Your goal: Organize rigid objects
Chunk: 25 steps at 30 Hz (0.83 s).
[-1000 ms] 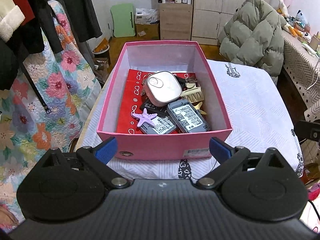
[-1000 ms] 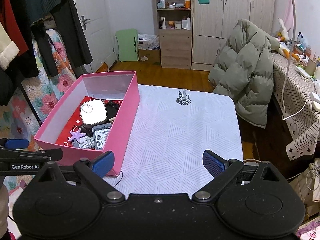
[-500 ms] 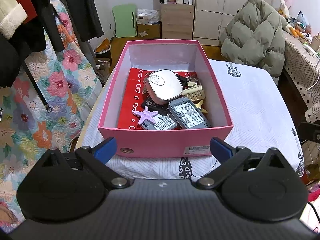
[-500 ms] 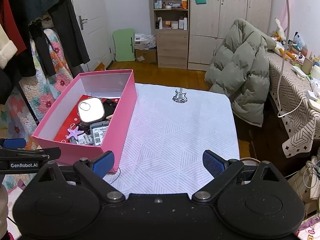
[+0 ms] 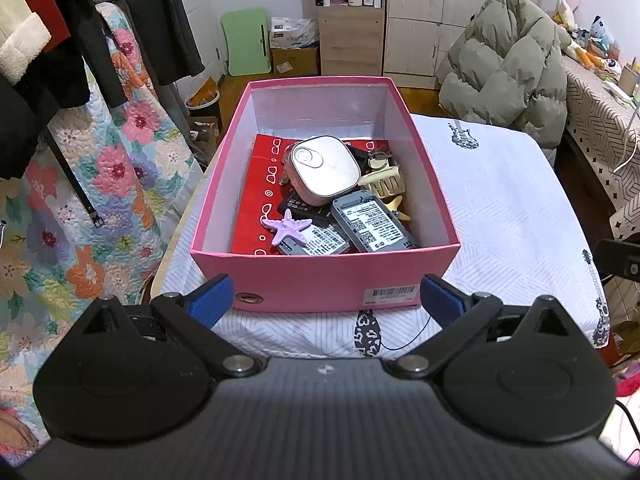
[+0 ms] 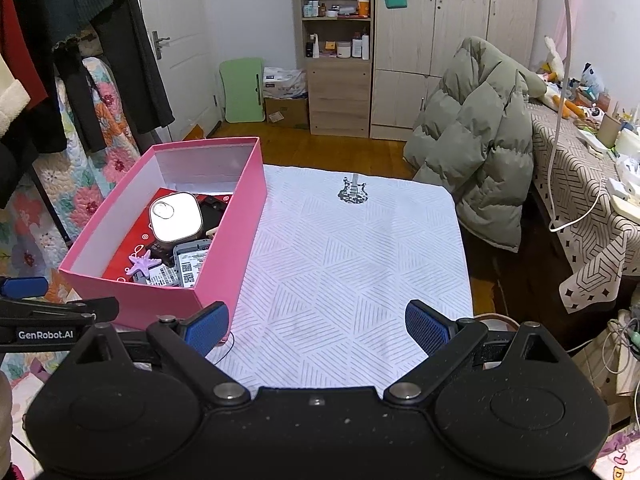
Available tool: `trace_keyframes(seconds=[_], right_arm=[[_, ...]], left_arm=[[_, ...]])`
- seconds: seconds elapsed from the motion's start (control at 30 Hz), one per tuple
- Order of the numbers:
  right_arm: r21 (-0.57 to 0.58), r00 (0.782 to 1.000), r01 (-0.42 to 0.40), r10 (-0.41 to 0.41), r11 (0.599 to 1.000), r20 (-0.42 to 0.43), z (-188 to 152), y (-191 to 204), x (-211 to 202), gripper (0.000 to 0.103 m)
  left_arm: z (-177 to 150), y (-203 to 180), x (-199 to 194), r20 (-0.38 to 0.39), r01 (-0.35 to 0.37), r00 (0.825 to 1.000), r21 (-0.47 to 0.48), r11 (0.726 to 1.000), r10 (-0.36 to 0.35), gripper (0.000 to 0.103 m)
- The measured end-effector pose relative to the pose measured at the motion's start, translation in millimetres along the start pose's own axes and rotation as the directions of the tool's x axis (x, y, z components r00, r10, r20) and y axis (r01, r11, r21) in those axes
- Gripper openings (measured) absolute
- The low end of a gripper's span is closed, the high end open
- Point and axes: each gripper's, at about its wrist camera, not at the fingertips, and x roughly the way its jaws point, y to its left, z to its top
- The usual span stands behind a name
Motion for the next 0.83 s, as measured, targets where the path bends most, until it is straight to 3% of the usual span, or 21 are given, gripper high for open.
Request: trace_keyframes(seconds=[0.83], right_arm=[[-0.009,1.000,0.011,-0.012,1.000,-0.009,-2.8,1.7,2.2,0.097]], left_arm=[[-1.8,-2.0,0.8,0.018,-0.007,1.000,0.016,1.000,0.007,0.103]])
